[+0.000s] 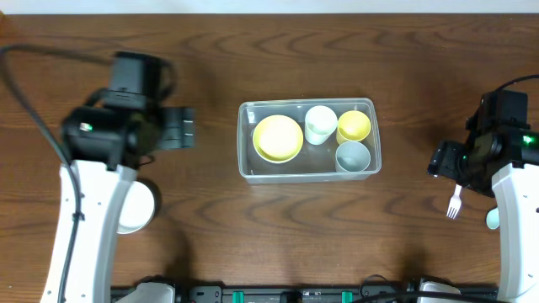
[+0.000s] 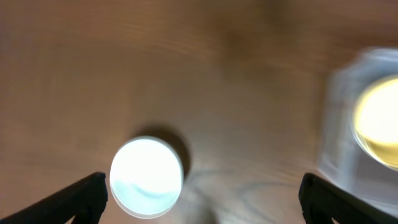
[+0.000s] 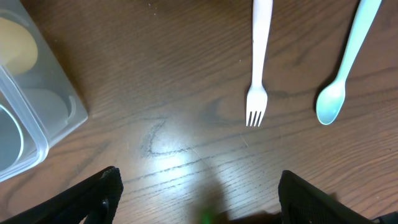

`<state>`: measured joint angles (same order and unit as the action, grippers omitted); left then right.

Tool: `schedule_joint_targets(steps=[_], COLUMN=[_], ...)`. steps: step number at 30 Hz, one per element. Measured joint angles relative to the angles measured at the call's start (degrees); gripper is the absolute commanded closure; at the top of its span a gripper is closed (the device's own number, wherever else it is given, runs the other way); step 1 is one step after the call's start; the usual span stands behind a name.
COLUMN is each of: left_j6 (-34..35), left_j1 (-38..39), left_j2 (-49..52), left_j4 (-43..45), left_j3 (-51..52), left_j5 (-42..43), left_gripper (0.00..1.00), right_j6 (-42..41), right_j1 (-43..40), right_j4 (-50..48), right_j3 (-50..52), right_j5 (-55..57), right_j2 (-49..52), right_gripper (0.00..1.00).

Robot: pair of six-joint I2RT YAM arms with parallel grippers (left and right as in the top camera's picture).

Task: Pack container
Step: 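Return the left gripper to the white plate and grasp it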

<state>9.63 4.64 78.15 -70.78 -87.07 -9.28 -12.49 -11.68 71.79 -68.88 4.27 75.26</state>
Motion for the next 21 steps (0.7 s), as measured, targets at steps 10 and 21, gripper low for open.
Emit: schedule_joint_targets(steps=[10, 21], left_j6=[13.5, 15.3], left_j1=[-16.4, -17.4], left_j2=[4.7, 11.7], left_j4=[10.1, 20.4], left_j3=[19.8, 31.9], left_j5=[2.0, 3.2], left_gripper=[0.02, 0.02], right_j6=[0.0, 0.0], right_j1=[0.0, 0.0], right_j4=[0.0, 0.9], right_j3=[0.0, 0.0], right_j5=[0.0, 0.0], right_j2=[0.0, 0.0], right_gripper=[0.18, 0.18])
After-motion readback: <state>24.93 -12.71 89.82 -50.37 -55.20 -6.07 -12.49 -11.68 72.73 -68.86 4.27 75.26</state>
